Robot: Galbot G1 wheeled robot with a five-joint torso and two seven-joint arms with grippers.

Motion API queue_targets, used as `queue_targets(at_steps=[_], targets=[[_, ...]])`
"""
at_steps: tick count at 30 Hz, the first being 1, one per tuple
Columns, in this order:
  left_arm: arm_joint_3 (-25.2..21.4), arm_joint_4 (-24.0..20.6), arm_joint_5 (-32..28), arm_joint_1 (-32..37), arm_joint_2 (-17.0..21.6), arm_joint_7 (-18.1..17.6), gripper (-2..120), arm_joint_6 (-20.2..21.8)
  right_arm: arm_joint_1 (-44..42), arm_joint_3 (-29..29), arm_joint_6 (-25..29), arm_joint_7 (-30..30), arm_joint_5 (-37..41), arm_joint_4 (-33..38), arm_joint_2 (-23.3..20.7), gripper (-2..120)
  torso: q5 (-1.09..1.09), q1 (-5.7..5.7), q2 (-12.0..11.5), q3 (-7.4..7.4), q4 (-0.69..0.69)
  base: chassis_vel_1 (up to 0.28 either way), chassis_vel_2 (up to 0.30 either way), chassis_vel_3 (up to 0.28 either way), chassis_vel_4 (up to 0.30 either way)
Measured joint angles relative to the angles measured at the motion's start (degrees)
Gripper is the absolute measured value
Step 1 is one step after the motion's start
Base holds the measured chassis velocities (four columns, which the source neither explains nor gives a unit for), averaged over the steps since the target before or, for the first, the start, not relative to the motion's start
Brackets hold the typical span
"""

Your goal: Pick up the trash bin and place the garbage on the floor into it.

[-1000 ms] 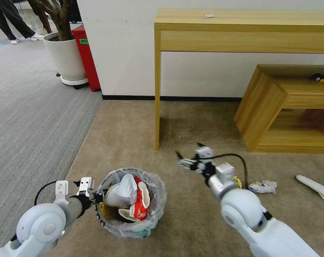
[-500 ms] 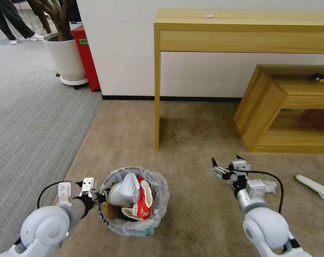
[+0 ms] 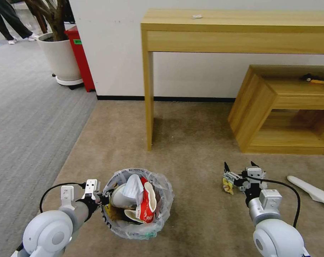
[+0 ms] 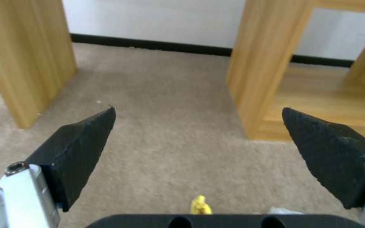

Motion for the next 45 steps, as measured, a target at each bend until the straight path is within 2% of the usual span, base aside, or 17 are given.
queue_targets(at_steps=[20, 25, 27, 30, 32, 34, 35, 36, 39, 45], targets=[[0.23, -0.21, -0.05, 0.48, -0.26, 0.2, 0, 0.0, 0.06, 0.78, 0.34, -1.04, 1.54, -3.6, -0.32, 100, -0.02, 0.0, 0.0, 0.01, -0.01, -0.19, -0.186, 0.184, 0.182], [0.4, 0.01, -0.04, 0.39, -0.33, 0.23, 0, 0.0, 1.48, 0.58, 0.86, -2.03, 3.22, -6.68, -0.75, 100, -0.06, 0.0, 0.0, 0.01, -0.01, -0.135, -0.129, 0.111, 0.131], [0.35, 0.01, -0.03, 0.43, -0.36, 0.25, 0, 0.0, 2.66, 0.61, 1.03, -4.47, 6.77, -9.45, -1.14, 100, 0.02, 0.0, 0.0, 0.01, -0.01, -0.068, -0.067, 0.076, 0.093], [0.23, 0.01, -0.03, 0.55, -0.47, 0.3, 0, 0.0, 4.41, 0.42, 0.91, -5.47, 10.58, -12.88, -1.52, 100, -0.04, 0.0, 0.0, 0.01, -0.01, -0.038, -0.024, 0.044, 0.037], [0.16, 0.02, -0.03, 0.6, -0.53, 0.32, 0, 0.0, 5.27, 0.26, 0.53, -5.66, 12.34, -14.44, -1.58, 100, -0.01, 0.0, 0.0, 0.01, -0.01, 0.0, 0.0, 0.0, 0.0], [0.1, 0.14, 0.0, 0.63, -0.6, 0.33, 0, 0.0, 6.95, 0.0, -1.5, -4.95, 16.75, -16.77, -1.54, 100, -0.03, 0.0, 0.0, 0.01, 0.0, 0.0, 0.0, 0.0, 0.0], [0.09, 0.3, 0.01, 0.62, -0.63, 0.33, 0, 0.0, 8.0, -0.18, -3.88, -2.78, 20.86, -17.75, -1.23, 100, -0.05, 0.01, 0.0, 0.01, 0.0, 0.0, 0.0, 0.0, 0.0], [0.09, 0.3, 0.01, 0.62, -0.63, 0.33, 0, 0.0, 8.0, -0.18, -3.88, -2.78, 20.86, -17.75, -1.23, 100, -0.05, 0.01, 0.0, 0.01, 0.0, 0.0, 0.0, 0.0, 0.0], [0.21, 0.82, 0.0, 0.27, -0.62, 0.33, 0, 0.0, 10.07, -0.77, -8.46, 4.79, 31.11, -19.78, -0.08, 100, -0.04, 0.01, 0.0, 0.01, 0.0, 0.0, 0.0, 0.0, 0.0], [0.93, 1.4, 0.03, -0.26, -0.55, 0.35, 0, 0.0, 13.79, -1.57, -10.68, 10.92, 37.43, -25.38, 1.25, 100, -0.04, 0.0, -0.01, 0.01, -0.01, 0.0, 0.0, 0.0, 0.0]])
